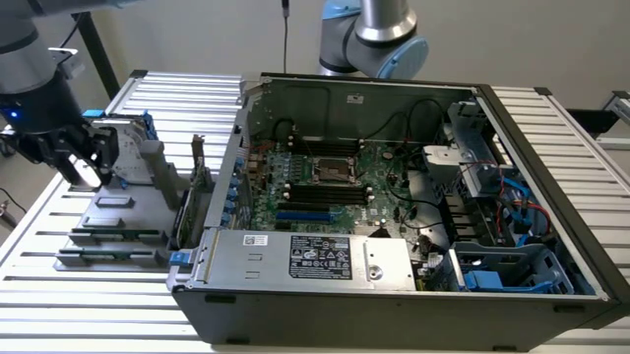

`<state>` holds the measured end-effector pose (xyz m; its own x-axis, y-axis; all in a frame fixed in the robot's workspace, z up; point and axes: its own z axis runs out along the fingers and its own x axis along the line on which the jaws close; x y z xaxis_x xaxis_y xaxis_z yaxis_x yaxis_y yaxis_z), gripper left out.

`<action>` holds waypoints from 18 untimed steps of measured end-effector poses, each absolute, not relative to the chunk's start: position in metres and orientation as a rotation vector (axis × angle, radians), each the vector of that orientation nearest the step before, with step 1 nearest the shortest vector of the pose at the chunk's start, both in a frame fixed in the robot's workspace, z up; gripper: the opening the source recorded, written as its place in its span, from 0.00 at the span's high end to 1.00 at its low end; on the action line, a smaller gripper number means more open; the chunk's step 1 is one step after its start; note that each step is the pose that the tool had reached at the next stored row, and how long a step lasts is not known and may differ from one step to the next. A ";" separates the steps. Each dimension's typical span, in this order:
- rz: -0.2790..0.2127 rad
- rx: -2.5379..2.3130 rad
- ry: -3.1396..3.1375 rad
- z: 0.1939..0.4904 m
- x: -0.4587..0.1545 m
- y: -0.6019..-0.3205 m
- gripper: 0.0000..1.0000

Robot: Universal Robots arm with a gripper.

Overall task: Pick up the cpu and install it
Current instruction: 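Pick up the cpu and move it towards the insertion slot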

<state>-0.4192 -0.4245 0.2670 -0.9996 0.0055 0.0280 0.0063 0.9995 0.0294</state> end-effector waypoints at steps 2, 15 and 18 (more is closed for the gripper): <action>-0.046 -0.008 -3.113 0.276 -0.417 -0.425 0.45; -0.050 -0.002 -3.111 0.335 -0.385 -0.425 0.45; -0.055 0.000 -3.109 0.349 -0.372 -0.425 0.45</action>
